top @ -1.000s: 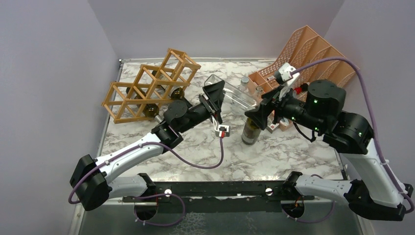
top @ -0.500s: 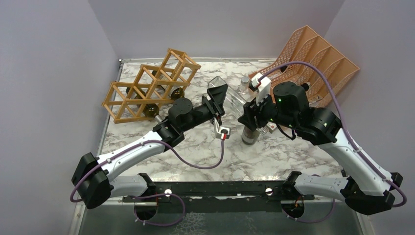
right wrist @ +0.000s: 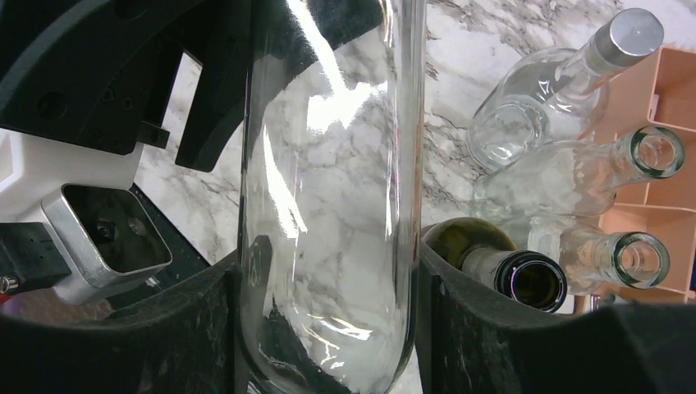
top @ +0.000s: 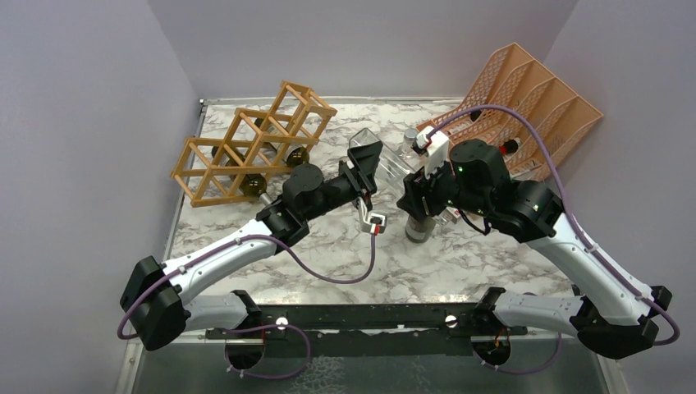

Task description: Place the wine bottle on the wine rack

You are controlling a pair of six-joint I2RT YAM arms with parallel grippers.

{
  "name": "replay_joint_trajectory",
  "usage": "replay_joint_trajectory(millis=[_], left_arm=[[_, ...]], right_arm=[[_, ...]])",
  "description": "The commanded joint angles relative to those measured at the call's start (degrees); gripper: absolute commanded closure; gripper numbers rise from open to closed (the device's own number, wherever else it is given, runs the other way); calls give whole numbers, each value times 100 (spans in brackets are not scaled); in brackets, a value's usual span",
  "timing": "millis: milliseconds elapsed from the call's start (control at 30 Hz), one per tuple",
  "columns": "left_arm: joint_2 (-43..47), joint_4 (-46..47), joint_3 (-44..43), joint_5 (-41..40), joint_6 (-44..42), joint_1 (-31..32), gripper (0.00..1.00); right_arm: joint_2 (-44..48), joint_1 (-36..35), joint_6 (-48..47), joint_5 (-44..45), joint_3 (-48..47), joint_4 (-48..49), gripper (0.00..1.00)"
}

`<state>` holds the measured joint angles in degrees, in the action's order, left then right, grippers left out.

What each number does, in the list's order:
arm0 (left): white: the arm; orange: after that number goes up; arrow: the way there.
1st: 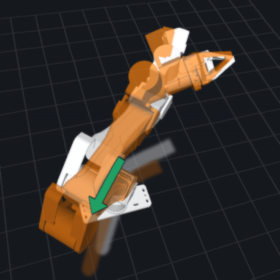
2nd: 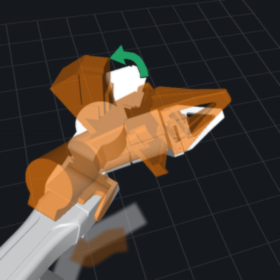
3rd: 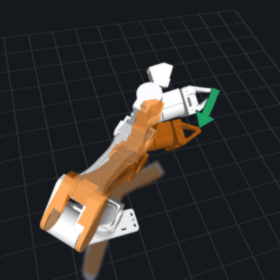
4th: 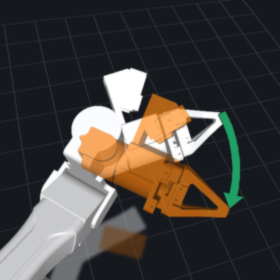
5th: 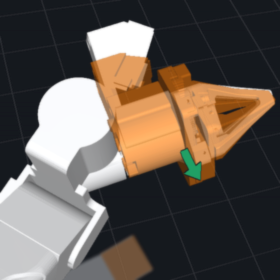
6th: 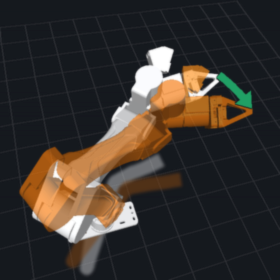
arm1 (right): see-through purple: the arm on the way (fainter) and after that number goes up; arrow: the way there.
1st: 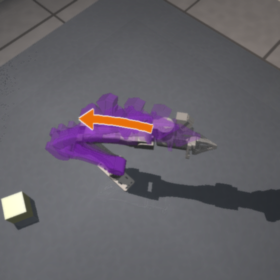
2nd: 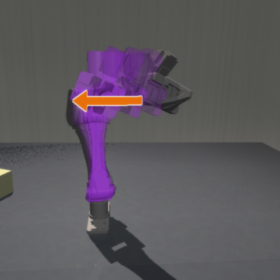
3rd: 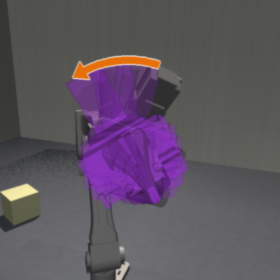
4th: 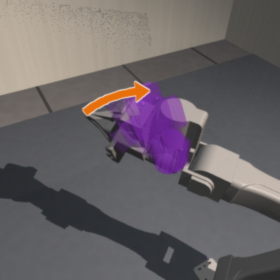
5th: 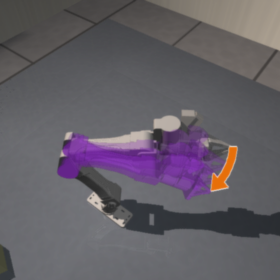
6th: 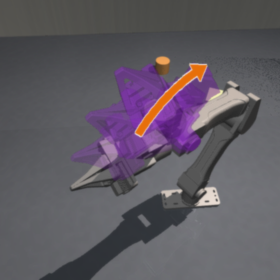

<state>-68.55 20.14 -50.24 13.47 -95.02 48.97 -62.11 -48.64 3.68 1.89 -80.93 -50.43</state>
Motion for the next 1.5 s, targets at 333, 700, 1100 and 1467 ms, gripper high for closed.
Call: replay_joint_trajectory(millis=[333, 700, 1100, 1467], left_arm=[[304, 236, -419, -105, 822, 20, 10], [980, 96, -589, -514, 1787, 16, 7], [1991, -846, -2040, -2636, 4890, 16, 1], [2228, -1956, -1951, -5105, 7522, 18, 1]], right_arm=[[233, -22, 507, 829, -48, 1311, 99], [-41, -23, 921, 776, -92, 1923, 99], [-702, -22, 1257, -64, 728, 2982, 99], [-2208, -54, 1492, -1624, 1130, 4785, 99]])
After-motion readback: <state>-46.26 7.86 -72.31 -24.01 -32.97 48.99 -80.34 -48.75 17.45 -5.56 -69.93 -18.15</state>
